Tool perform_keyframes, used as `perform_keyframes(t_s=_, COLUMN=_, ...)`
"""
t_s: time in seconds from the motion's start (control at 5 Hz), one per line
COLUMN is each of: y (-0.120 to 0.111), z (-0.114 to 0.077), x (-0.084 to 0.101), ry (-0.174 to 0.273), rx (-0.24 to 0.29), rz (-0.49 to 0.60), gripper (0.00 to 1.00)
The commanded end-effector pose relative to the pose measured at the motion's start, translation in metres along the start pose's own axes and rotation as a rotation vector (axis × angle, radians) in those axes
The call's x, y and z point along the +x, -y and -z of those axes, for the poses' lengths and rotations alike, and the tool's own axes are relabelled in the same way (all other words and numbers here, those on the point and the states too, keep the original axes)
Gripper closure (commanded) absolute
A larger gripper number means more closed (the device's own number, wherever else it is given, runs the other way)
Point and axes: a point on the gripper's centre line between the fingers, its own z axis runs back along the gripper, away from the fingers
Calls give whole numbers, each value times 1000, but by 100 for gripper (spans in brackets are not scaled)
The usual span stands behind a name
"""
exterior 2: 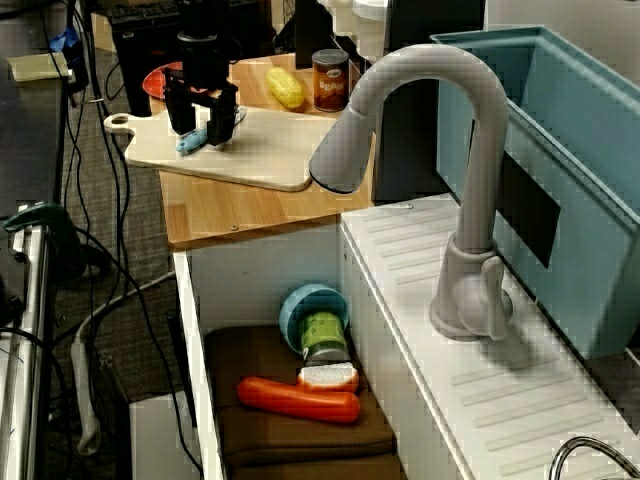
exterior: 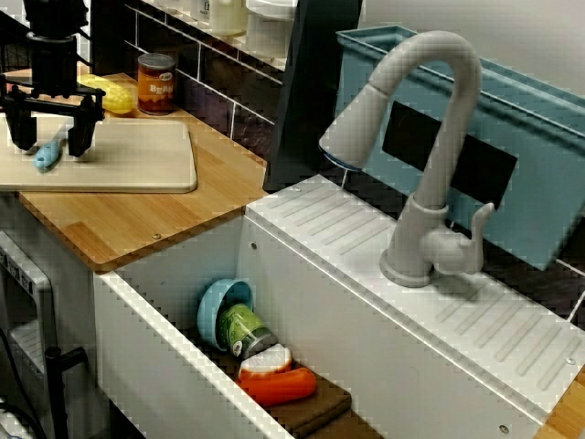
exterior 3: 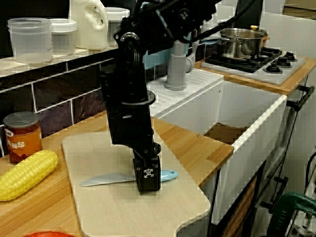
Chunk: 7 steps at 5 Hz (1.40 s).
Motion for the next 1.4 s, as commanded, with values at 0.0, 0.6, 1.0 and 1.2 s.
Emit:
perform_keyframes(t_s=0.0, y=4, z=-8, x=4, ry=33, rx=-6, rz=5, gripper=0)
perform_keyframes(t_s=0.6, y=1, z=-10, x=2, ry=43, rx=-16, rz=20, gripper=100)
perform_keyframes(t_s=1.0, y=0, z=-11, x=4, ry=39, rx=-15, rz=22, gripper=100)
perform_keyframes(t_s=1.2, y=1, z=-12, x=2, ry=43, rx=-3, rz=43, gripper=100)
